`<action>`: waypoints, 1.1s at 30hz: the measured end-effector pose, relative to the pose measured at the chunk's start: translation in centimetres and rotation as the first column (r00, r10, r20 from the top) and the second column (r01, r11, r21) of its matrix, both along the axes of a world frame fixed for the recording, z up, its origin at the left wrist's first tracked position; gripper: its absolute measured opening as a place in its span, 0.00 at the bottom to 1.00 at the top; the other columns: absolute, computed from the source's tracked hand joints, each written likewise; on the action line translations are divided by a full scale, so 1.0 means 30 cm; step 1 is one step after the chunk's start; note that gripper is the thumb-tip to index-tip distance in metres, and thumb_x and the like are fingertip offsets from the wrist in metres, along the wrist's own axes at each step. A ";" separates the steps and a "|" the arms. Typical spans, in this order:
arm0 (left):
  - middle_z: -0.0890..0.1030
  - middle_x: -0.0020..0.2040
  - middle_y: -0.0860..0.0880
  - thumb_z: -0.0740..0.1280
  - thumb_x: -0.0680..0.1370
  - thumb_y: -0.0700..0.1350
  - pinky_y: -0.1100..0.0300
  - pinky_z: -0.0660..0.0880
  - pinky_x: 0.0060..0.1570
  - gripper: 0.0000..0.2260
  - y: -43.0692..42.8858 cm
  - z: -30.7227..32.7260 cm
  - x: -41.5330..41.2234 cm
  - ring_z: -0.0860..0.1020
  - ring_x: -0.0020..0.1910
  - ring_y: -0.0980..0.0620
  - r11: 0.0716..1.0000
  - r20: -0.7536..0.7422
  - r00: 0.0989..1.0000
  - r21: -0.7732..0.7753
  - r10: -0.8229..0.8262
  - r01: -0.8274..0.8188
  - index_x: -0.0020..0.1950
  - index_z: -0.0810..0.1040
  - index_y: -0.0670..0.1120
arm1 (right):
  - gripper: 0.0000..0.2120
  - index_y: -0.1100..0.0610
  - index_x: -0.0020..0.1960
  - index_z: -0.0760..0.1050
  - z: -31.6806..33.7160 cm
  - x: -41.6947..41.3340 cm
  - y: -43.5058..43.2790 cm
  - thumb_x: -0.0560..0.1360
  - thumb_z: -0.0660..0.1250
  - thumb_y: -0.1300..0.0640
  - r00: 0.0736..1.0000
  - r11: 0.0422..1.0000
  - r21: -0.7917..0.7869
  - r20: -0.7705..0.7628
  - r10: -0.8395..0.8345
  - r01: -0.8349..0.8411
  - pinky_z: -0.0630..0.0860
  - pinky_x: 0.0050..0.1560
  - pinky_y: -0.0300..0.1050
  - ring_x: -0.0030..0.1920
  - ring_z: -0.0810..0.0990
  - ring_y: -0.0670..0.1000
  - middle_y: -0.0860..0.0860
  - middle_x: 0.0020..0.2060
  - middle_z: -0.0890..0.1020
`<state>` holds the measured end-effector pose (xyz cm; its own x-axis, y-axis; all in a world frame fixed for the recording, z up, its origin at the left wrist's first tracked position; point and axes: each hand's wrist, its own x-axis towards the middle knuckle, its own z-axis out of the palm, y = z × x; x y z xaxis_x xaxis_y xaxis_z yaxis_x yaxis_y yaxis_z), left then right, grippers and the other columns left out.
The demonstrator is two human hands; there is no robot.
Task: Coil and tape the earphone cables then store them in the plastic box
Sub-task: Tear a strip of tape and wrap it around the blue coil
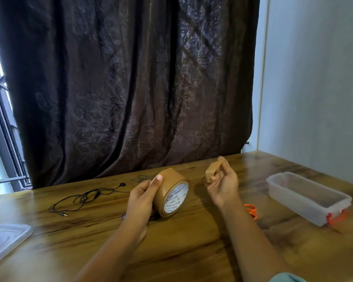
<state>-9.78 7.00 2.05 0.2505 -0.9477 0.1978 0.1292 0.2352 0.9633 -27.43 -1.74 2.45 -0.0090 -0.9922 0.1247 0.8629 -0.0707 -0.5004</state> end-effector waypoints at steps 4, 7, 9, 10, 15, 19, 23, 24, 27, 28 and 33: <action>0.80 0.34 0.49 0.62 0.78 0.55 0.62 0.71 0.29 0.17 -0.052 0.016 -0.083 0.77 0.34 0.53 0.996 0.029 0.995 -0.027 0.091 -0.091 0.47 0.79 0.42 | 0.13 0.50 0.41 0.73 0.015 -0.014 0.001 0.79 0.56 0.46 1.000 0.999 -0.038 0.010 -0.016 0.017 0.61 0.28 0.39 0.24 0.65 0.46 0.47 0.25 0.71; 0.80 0.41 0.48 0.61 0.80 0.54 0.60 0.71 0.33 0.14 -0.137 0.015 -0.139 0.77 0.39 0.52 0.992 0.071 0.991 -0.052 0.117 -0.114 0.49 0.77 0.44 | 0.09 0.50 0.44 0.72 0.016 -0.032 -0.001 0.79 0.58 0.47 0.998 0.997 -0.045 0.002 -0.069 0.069 0.62 0.26 0.37 0.23 0.67 0.45 0.48 0.27 0.73; 0.78 0.42 0.48 0.60 0.81 0.52 0.59 0.72 0.33 0.13 -0.196 0.010 -0.177 0.76 0.39 0.52 0.992 0.112 0.988 -0.073 0.108 -0.100 0.48 0.76 0.44 | 0.05 0.50 0.47 0.70 0.015 -0.041 -0.007 0.79 0.58 0.51 0.994 0.993 -0.055 0.012 -0.105 0.106 0.62 0.24 0.34 0.22 0.68 0.45 0.49 0.28 0.76; 0.77 0.42 0.48 0.60 0.81 0.52 0.59 0.72 0.34 0.12 -0.225 0.003 -0.194 0.75 0.40 0.52 0.992 0.147 0.983 -0.078 0.106 -0.095 0.48 0.75 0.44 | 0.04 0.50 0.48 0.70 0.016 -0.045 -0.010 0.79 0.57 0.54 0.992 0.990 -0.063 0.013 -0.127 0.128 0.61 0.24 0.34 0.22 0.68 0.46 0.50 0.29 0.76; 0.79 0.41 0.49 0.64 0.79 0.48 0.56 0.71 0.42 0.08 -0.333 -0.035 -0.255 0.76 0.41 0.50 0.969 0.520 0.828 -0.221 0.210 -0.107 0.50 0.78 0.44 | 0.09 0.51 0.52 0.69 0.011 -0.059 -0.030 0.79 0.53 0.62 0.979 0.974 -0.124 -0.043 -0.197 0.190 0.60 0.22 0.32 0.21 0.66 0.46 0.52 0.29 0.76; 0.81 0.47 0.46 0.63 0.79 0.48 0.60 0.66 0.45 0.10 -0.368 -0.079 -0.258 0.76 0.48 0.47 0.927 0.716 0.603 -0.356 0.352 -0.118 0.53 0.80 0.43 | 0.11 0.52 0.53 0.71 -0.005 -0.064 -0.037 0.79 0.52 0.61 0.923 0.960 -0.152 -0.276 -0.270 0.235 0.63 0.22 0.35 0.23 0.69 0.44 0.51 0.31 0.73; 0.79 0.53 0.47 0.62 0.80 0.49 0.62 0.64 0.50 0.12 -0.365 -0.129 -0.233 0.71 0.53 0.48 0.920 0.813 0.436 -0.374 0.387 -0.119 0.57 0.79 0.45 | 0.12 0.50 0.51 0.72 -0.004 -0.078 -0.046 0.81 0.50 0.58 0.865 0.958 -0.127 -0.412 -0.287 0.257 0.62 0.23 0.36 0.23 0.66 0.44 0.49 0.30 0.73; 0.78 0.55 0.47 0.62 0.80 0.49 0.61 0.66 0.52 0.13 -0.359 -0.136 -0.226 0.70 0.55 0.49 0.925 0.840 0.391 -0.365 0.375 -0.103 0.59 0.78 0.45 | 0.12 0.51 0.51 0.72 0.000 -0.081 -0.048 0.81 0.50 0.59 0.830 0.958 -0.120 -0.479 -0.286 0.261 0.61 0.23 0.35 0.22 0.66 0.44 0.51 0.29 0.73; 0.76 0.57 0.49 0.61 0.80 0.50 0.58 0.69 0.55 0.13 -0.345 -0.146 -0.205 0.68 0.59 0.50 0.935 0.888 0.296 -0.350 0.352 -0.061 0.61 0.76 0.47 | 0.12 0.52 0.52 0.73 -0.025 -0.085 -0.053 0.80 0.52 0.62 0.600 0.927 -0.246 -0.708 -0.372 0.284 0.64 0.22 0.37 0.25 0.70 0.47 0.53 0.28 0.74; 0.76 0.58 0.49 0.61 0.80 0.50 0.58 0.69 0.56 0.13 -0.346 -0.148 -0.200 0.68 0.59 0.51 0.937 0.896 0.280 -0.343 0.345 -0.058 0.62 0.76 0.47 | 0.12 0.49 0.51 0.73 -0.042 -0.087 -0.053 0.80 0.53 0.62 0.506 0.910 -0.303 -0.758 -0.411 0.284 0.66 0.25 0.39 0.28 0.72 0.48 0.52 0.28 0.75; 0.75 0.59 0.49 0.61 0.80 0.49 0.58 0.70 0.56 0.12 -0.358 -0.160 -0.184 0.68 0.60 0.52 0.946 0.903 0.281 -0.316 0.325 -0.078 0.61 0.76 0.47 | 0.13 0.53 0.58 0.71 -0.071 -0.095 -0.057 0.79 0.52 0.64 0.396 0.930 -0.212 -0.859 -0.323 0.301 0.70 0.26 0.39 0.28 0.75 0.48 0.54 0.30 0.79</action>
